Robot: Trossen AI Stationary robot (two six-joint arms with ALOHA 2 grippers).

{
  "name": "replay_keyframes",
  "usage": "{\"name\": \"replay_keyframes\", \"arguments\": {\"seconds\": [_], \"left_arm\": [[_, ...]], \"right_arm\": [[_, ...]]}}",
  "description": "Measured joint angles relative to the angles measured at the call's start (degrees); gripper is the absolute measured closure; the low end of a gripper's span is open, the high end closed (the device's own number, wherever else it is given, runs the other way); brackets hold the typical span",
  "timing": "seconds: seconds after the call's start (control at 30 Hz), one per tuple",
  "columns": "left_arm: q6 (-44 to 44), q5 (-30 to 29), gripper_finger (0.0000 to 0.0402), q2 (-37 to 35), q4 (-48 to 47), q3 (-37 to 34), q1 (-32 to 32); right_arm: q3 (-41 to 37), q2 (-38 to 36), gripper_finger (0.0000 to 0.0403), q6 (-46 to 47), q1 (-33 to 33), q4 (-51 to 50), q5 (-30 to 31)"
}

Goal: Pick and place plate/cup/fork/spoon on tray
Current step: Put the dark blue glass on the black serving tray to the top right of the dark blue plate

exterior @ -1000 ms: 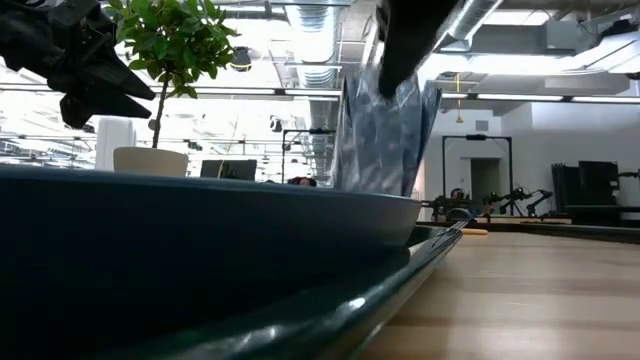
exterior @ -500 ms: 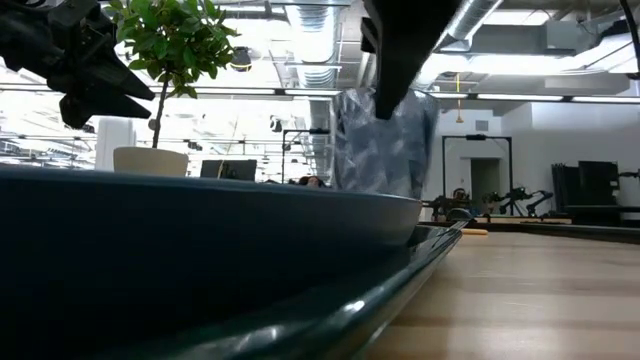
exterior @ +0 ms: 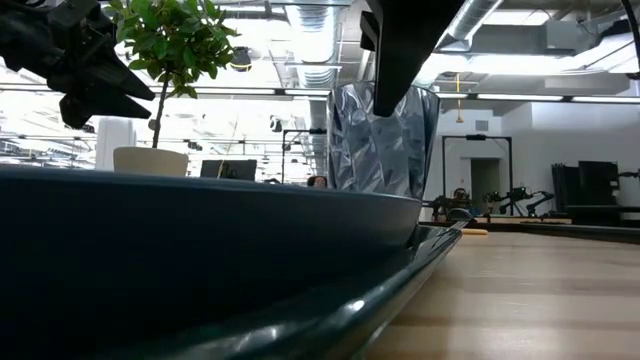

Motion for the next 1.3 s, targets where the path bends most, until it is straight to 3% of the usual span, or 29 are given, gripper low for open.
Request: {"name": "replay_keyframes", "arguments": {"seconds": [0.53, 1.1, 1.3], "left_arm": [[0.1, 0.0, 0.0226, 0.0, 0.0, 0.0, 0.0], [0.2, 0.2, 0.0226, 0.0, 0.0, 0.0, 0.0], [0.2, 0.2, 0.0226, 0.0, 0.0, 0.0, 0.0]], "right_arm": [[0.0, 0.0, 0.0351, 0.1, -0.2, -0.7, -1.6], [-0.1, 3.5, 0.0291, -0.1, -1.6, -0.9, -3.4], [0.0, 3.0, 0.025, -0.1, -1.6, -1.1, -2.9]]}}
